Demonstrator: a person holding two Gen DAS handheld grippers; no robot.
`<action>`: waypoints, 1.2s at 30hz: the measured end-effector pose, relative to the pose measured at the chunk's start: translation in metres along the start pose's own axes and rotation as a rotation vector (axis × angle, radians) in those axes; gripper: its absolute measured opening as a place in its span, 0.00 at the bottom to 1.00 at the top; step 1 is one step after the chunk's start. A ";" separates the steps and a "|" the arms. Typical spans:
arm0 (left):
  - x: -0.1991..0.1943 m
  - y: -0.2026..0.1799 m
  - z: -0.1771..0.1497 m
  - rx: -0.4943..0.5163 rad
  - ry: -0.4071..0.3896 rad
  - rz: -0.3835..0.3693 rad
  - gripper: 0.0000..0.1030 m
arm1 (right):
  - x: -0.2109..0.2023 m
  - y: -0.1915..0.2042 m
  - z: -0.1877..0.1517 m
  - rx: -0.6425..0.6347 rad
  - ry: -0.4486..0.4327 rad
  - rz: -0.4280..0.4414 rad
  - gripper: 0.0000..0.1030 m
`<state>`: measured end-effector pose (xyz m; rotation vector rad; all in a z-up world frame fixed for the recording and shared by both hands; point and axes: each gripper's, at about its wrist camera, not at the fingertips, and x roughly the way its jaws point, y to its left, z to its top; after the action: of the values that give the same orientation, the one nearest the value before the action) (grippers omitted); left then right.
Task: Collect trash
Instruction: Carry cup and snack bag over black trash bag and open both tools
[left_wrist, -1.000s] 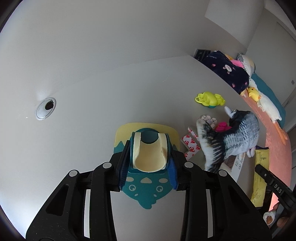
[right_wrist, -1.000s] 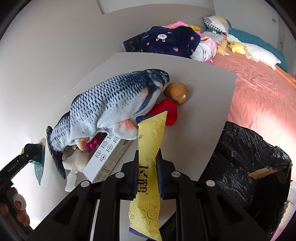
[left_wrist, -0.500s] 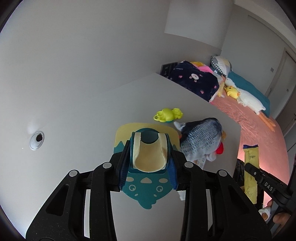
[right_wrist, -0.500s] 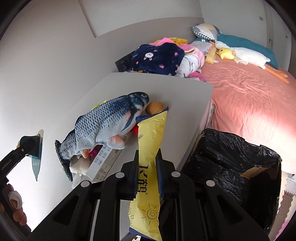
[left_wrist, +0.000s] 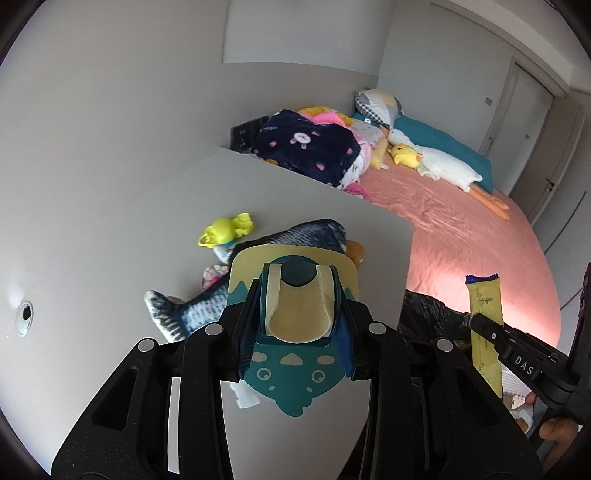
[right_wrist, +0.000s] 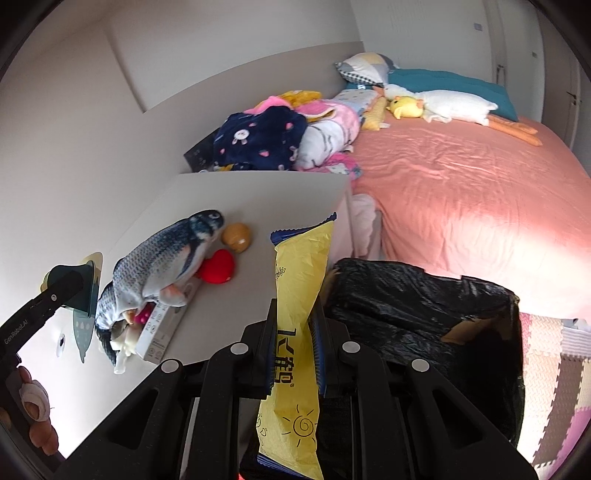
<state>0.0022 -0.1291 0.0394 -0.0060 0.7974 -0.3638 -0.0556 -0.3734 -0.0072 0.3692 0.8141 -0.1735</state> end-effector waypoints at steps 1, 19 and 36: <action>0.002 -0.006 0.000 0.011 0.002 -0.012 0.34 | -0.003 -0.005 0.000 0.009 -0.004 -0.007 0.17; 0.026 -0.107 -0.008 0.216 0.065 -0.215 0.35 | -0.040 -0.078 -0.010 0.144 -0.053 -0.125 0.17; 0.037 -0.169 -0.033 0.413 0.168 -0.404 0.94 | -0.073 -0.115 -0.024 0.269 -0.133 -0.294 0.85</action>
<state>-0.0507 -0.2951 0.0138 0.2556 0.8746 -0.9163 -0.1541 -0.4694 0.0025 0.4842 0.7119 -0.5804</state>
